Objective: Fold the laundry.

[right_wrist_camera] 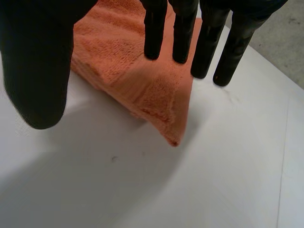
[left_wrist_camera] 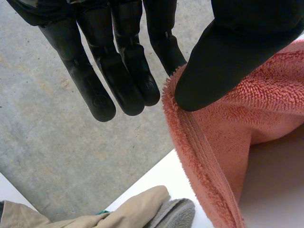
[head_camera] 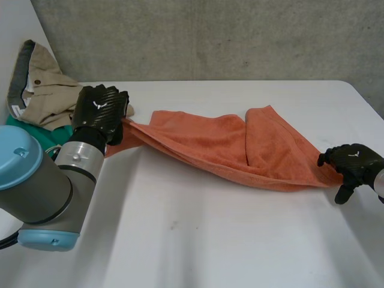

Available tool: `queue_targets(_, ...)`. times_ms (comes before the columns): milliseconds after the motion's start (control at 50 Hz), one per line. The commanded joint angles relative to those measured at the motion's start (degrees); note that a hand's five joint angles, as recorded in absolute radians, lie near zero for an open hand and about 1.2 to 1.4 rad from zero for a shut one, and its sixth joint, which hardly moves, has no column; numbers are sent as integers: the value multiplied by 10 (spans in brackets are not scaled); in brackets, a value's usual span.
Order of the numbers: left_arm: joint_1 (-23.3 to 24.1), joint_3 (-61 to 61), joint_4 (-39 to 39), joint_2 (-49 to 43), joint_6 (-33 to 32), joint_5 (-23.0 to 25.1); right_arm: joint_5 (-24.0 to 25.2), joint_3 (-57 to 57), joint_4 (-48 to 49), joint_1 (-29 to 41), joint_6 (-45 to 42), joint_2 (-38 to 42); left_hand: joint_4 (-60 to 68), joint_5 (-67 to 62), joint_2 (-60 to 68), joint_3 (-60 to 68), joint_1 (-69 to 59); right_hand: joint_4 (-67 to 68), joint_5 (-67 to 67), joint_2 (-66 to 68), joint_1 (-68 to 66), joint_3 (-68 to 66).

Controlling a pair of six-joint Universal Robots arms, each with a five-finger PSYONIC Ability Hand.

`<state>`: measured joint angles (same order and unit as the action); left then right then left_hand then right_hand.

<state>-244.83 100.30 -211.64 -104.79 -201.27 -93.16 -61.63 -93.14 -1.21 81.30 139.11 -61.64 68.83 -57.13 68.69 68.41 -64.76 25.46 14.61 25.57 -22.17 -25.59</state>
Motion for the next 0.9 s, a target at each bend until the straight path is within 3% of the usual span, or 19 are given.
queue_targets(20,-1,1,2,0,0,0,0,34,42,4,3,48,112,-129,113,116,-152,194,202,193,-227,-193)
queue_targets(120,-1,2,18,0,-1,0,0,50,41,21,1,68,112,-129,113,116,-152,305,314,304,-338,-304)
queue_targets(220,-4,3,36,1,-1,0,2,55,39,22,-1,64,112,-129,113,116,-152,545,553,544,-578,-544)
queue_targets(340,-11,8,67,6,-3,1,-3,49,12,21,-9,36,112,-129,113,116,-152,545,554,544,-578,-544)
queue_targets(420,-14,9,104,19,-7,1,-5,47,-64,18,-40,-19,112,-129,113,116,-152,545,554,544,-578,-544)
queue_targets(520,-14,10,191,48,-21,3,-35,47,-224,-24,-161,-113,112,-129,113,116,-152,545,554,544,-578,-544)
queue_targets(600,-16,16,288,71,-80,3,-90,34,-324,-67,-246,-186,112,-129,113,116,-152,545,554,544,-578,-544)
queue_targets(700,-15,43,390,92,-176,1,-132,11,-374,-75,-311,-219,112,-129,113,116,-152,545,554,544,-578,-544)
queue_targets(780,-9,59,388,102,-197,1,-125,-28,-362,-69,-308,-237,112,-129,113,116,-152,545,554,544,-578,-544)
queue_targets(900,-9,57,311,65,-197,-1,-128,-55,-289,-41,-299,-200,112,-129,113,116,-152,545,554,544,-578,-544)
